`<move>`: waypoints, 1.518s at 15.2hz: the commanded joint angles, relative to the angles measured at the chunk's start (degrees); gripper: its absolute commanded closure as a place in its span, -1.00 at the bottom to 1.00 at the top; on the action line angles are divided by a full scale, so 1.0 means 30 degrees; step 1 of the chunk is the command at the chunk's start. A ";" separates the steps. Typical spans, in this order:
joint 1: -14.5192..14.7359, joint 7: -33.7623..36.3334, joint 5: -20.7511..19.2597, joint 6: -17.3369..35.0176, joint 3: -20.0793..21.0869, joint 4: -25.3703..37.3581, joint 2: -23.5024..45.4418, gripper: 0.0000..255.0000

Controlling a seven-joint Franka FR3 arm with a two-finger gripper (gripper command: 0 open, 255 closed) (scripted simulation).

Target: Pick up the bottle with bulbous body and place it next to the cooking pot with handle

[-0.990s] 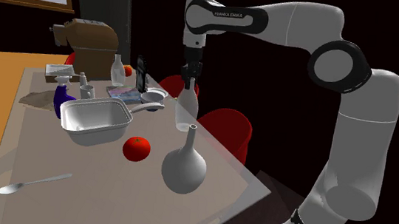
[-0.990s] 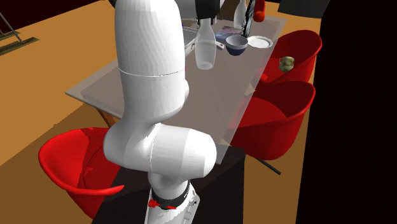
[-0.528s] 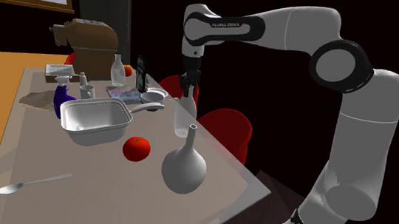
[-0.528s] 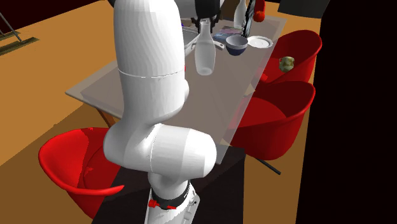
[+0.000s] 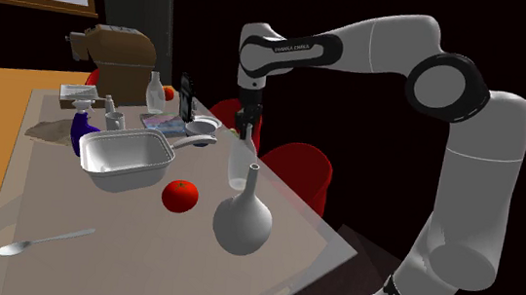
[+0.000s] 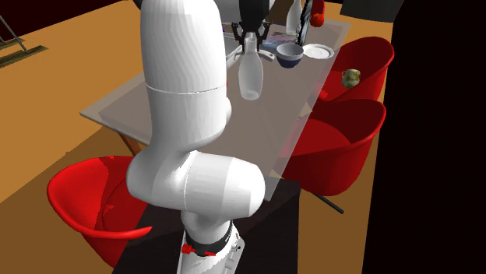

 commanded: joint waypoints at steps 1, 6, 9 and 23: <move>-0.0014 0.0000 -0.0004 0.0503 -0.0008 -0.0451 0.0027 1.00; -0.0019 0.0046 -0.0018 0.1687 -0.0010 -0.1374 0.0289 1.00; -0.0021 0.0073 -0.0027 0.2381 -0.0012 -0.1866 0.0491 1.00; -0.0022 0.0080 -0.0030 0.2564 -0.0013 -0.1989 0.0551 -1.00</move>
